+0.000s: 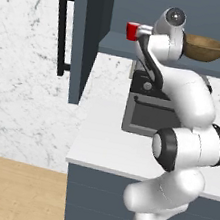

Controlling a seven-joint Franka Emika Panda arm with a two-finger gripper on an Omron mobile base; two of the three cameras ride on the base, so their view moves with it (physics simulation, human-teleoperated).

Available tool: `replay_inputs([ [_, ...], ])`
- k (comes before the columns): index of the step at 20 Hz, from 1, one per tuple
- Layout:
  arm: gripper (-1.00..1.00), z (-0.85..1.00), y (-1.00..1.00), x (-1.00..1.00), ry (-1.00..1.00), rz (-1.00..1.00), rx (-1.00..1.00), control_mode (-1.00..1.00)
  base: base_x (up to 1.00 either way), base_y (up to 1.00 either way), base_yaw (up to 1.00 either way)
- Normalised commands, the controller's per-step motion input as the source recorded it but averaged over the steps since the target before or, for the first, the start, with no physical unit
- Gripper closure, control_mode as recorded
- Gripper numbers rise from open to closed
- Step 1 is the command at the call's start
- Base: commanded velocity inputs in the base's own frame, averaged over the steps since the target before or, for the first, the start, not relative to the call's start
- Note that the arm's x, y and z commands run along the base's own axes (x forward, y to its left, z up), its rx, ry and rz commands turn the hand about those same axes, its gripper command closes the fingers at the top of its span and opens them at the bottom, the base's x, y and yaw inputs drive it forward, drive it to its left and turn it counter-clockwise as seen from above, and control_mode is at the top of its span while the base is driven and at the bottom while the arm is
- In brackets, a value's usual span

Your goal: Gather all objects into one cabinet and sort the glasses and bowls to opposite sides.

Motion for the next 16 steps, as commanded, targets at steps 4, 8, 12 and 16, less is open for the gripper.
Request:
replay_inputs([
  [4,-1.0,0.0,0.0,-1.0,-0.08,0.0,0.0,-1.0,0.0,0.0,0.0],
  [8,-1.0,0.0,0.0,-1.0,-0.11,0.0,0.0,-1.0,0.0,0.0,0.0],
  [12,-1.0,0.07,-0.01,-1.0,-0.13,0.0,0.0,-1.0,0.0,0.0,0.0],
  [16,-1.0,0.16,-0.06,-1.0,-0.11,0.0,0.0,-1.0,0.0,0.0,0.0],
])
